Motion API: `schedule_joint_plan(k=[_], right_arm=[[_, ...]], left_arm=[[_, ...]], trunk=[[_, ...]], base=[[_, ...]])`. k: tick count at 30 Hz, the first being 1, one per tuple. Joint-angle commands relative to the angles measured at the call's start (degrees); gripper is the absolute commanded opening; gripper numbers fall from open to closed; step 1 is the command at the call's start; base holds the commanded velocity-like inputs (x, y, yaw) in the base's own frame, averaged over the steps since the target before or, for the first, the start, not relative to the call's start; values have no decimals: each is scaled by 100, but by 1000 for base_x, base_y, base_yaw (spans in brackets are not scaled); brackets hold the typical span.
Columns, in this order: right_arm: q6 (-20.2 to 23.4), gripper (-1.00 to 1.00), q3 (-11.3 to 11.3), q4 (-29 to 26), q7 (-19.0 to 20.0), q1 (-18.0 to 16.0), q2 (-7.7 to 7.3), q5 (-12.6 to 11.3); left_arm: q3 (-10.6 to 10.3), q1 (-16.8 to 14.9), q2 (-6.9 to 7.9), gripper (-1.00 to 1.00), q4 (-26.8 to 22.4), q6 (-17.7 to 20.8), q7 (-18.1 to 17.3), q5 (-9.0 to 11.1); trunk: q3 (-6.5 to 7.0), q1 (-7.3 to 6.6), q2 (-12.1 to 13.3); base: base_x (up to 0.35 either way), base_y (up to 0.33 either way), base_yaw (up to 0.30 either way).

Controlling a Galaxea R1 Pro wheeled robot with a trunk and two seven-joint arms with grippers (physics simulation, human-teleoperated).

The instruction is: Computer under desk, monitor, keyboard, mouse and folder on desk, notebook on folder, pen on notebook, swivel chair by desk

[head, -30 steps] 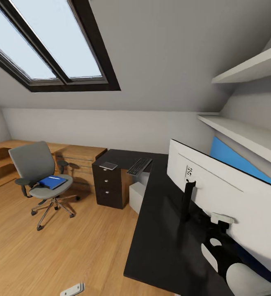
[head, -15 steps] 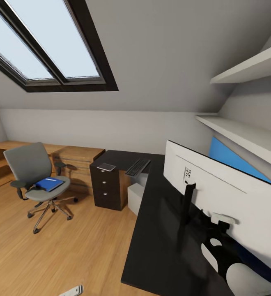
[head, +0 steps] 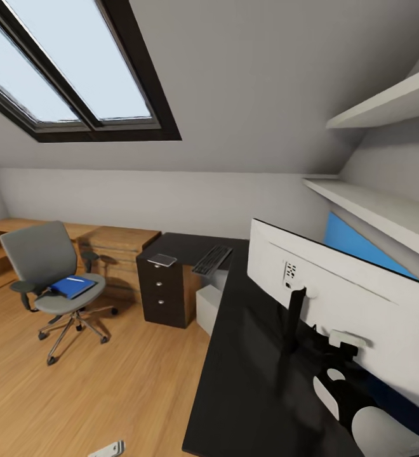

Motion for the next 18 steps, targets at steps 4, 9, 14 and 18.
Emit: schedule_joint_plan(k=[4, 9, 14, 18], right_arm=[[-6, 100, 52, 0, -21, -6, -45, -50], [183, 100, 49, -12, -11, -6, -72, -50], [368, 100, 44, -30, -7, -6, -139, -54], [408, 100, 43, -35, -6, -7, -222, -62]], left_arm=[[-22, -4, 28, 100, -14, 18, 51, 43], [-14, -4, 66, 100, -18, 13, 48, 45], [-11, -2, 127, 100, -19, 9, 43, 51], [-11, -3, 146, 100, -19, 9, 42, 58]], trunk=[[-9, 3, -6], [-9, 3, -6], [-9, 3, -6], [-9, 3, -6]], base=[[117, -47, 0], [31, -12, 0], [79, -2, 0], [225, -1, 0]])
